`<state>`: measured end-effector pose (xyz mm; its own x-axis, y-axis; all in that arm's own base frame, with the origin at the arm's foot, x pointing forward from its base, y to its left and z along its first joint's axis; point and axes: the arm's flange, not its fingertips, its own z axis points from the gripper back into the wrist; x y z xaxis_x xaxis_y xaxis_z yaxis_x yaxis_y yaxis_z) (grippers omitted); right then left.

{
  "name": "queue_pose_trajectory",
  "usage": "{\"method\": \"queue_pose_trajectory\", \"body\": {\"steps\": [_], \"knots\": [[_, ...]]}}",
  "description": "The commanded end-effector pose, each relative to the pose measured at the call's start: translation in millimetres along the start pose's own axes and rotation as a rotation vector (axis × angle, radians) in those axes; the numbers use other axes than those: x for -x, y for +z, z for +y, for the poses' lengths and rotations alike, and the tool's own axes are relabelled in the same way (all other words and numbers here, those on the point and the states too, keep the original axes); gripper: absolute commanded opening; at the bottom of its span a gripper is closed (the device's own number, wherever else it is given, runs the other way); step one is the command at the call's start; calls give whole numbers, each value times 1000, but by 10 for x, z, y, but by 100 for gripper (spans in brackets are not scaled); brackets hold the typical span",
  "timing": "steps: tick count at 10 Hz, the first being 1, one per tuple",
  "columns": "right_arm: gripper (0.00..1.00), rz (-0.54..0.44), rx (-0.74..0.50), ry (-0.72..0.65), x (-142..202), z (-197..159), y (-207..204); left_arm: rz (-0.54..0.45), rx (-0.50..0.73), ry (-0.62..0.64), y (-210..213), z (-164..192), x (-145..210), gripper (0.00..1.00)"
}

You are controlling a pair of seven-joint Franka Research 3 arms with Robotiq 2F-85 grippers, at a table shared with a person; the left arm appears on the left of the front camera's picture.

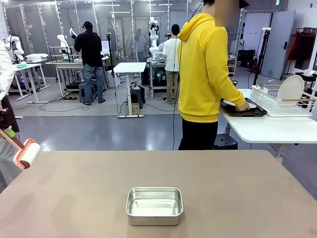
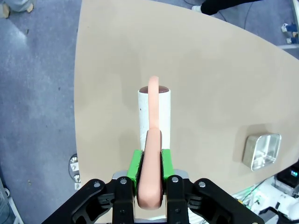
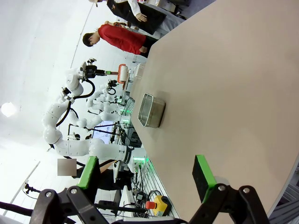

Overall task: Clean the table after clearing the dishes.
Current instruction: When the right (or left) Handle tray is removed, use the right hand (or left hand) to clean the right (or left) side of the table with the Lint Roller.

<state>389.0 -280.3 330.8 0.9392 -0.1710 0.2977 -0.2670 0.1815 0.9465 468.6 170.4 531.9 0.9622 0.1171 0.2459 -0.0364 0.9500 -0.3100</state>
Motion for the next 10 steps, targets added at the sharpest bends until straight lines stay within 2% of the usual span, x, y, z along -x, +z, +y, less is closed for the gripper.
{"method": "queue_pose_trajectory", "body": {"steps": [1,10], "knots": [[100,-3,-2,10,16,34,-6,-5,0,-13,21,10,-3,22],[100,-3,-2,10,16,34,-6,-5,0,-13,21,10,-3,22]]}}
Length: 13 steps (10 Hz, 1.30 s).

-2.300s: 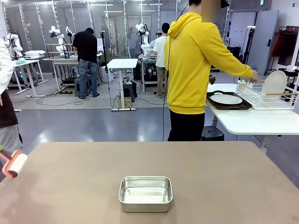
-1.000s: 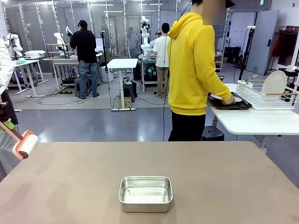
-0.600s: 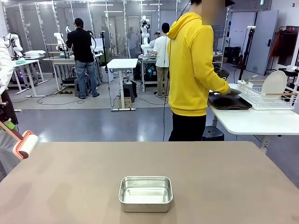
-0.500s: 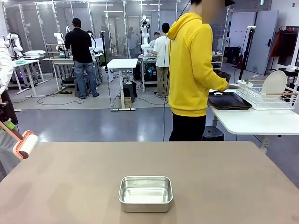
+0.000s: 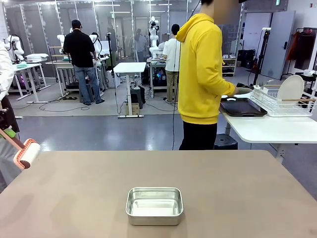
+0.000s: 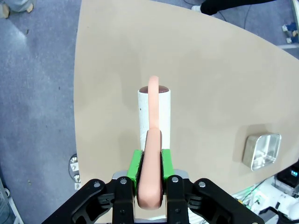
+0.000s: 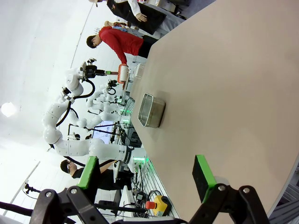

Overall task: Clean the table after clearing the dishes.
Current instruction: When the right (or left) Handle tray is removed, use the right hand (or left hand) to clean the right (or left) side of the table with the Lint Roller, then place the Lint Roller back on top of the Airtight Container.

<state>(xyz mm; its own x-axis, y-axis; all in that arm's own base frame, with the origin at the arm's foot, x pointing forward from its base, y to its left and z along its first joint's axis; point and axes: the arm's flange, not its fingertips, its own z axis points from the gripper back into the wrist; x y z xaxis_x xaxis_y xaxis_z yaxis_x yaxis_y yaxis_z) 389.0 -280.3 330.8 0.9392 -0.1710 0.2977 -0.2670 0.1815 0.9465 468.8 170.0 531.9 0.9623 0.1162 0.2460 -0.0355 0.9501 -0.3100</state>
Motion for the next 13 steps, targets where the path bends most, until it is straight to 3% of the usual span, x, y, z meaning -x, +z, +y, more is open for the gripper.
{"method": "queue_pose_trajectory", "body": {"steps": [1,13], "knots": [[100,-3,-2,10,16,34,-6,-5,0,-13,22,15,-2,22],[100,-3,-2,10,16,34,-6,-5,0,-13,22,15,-2,22]]}}
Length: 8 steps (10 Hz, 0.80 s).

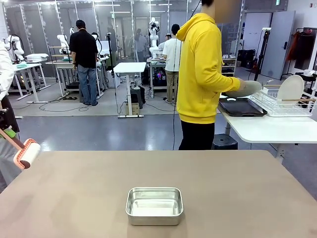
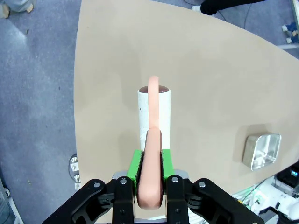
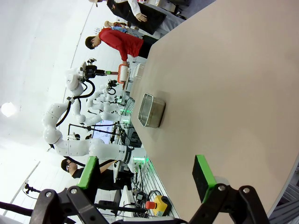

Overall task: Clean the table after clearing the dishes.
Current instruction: Place the Lint Roller back on top of the Airtight Container.

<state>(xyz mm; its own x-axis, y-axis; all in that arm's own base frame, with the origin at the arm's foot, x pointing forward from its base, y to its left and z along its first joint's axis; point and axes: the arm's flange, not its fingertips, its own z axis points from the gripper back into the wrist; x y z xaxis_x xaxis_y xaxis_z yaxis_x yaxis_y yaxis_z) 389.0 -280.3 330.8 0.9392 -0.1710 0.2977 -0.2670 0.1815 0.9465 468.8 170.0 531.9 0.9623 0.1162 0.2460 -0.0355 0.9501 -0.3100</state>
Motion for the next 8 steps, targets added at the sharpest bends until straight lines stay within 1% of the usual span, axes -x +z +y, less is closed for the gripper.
{"method": "queue_pose_trajectory", "body": {"steps": [1,6,7,8], "knots": [[100,-3,-2,10,16,34,-6,-5,0,-13,22,15,-2,22],[100,-3,-2,10,16,34,-6,0,0,0,0,0,0,22],[100,-3,-2,10,16,34,-6,-71,-6,-156,119,-203,16,22],[100,-3,-2,10,16,34,-6,-117,-65,-289,250,-471,26,22]]}}
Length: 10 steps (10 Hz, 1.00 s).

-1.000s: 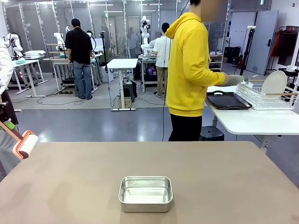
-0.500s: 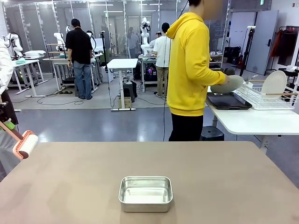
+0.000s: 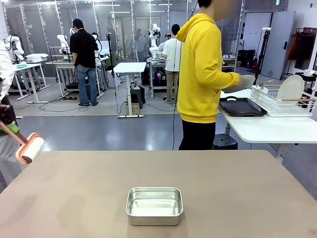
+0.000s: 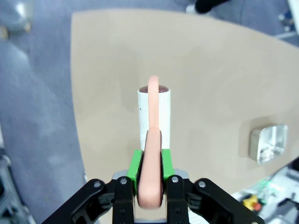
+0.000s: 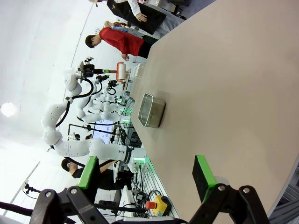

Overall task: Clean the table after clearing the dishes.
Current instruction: Place the Lint Roller back on top of the Airtight Container.

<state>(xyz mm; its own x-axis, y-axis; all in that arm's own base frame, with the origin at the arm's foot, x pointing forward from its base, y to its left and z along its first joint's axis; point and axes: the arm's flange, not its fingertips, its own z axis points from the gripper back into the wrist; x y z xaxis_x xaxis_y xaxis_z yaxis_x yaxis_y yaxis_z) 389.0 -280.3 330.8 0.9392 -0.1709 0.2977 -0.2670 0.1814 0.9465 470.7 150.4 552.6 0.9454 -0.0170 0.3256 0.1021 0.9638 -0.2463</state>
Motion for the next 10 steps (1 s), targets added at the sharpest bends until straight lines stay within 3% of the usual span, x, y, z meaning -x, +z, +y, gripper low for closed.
{"method": "queue_pose_trajectory", "body": {"steps": [1,2,6,8,10], "knots": [[100,-3,-2,10,16,34,-6,-101,-78,-263,249,-516,9,22],[100,-3,-2,10,16,34,-6,-104,-90,-390,330,-828,-24,22],[100,-3,-2,10,16,34,-6,46,-177,-900,354,-2322,-233,22],[100,-3,-2,10,16,34,-6,109,-174,-1147,163,-3018,-161,22],[100,-3,-2,10,16,34,-6,190,-104,-1308,20,-3518,27,22]]}}
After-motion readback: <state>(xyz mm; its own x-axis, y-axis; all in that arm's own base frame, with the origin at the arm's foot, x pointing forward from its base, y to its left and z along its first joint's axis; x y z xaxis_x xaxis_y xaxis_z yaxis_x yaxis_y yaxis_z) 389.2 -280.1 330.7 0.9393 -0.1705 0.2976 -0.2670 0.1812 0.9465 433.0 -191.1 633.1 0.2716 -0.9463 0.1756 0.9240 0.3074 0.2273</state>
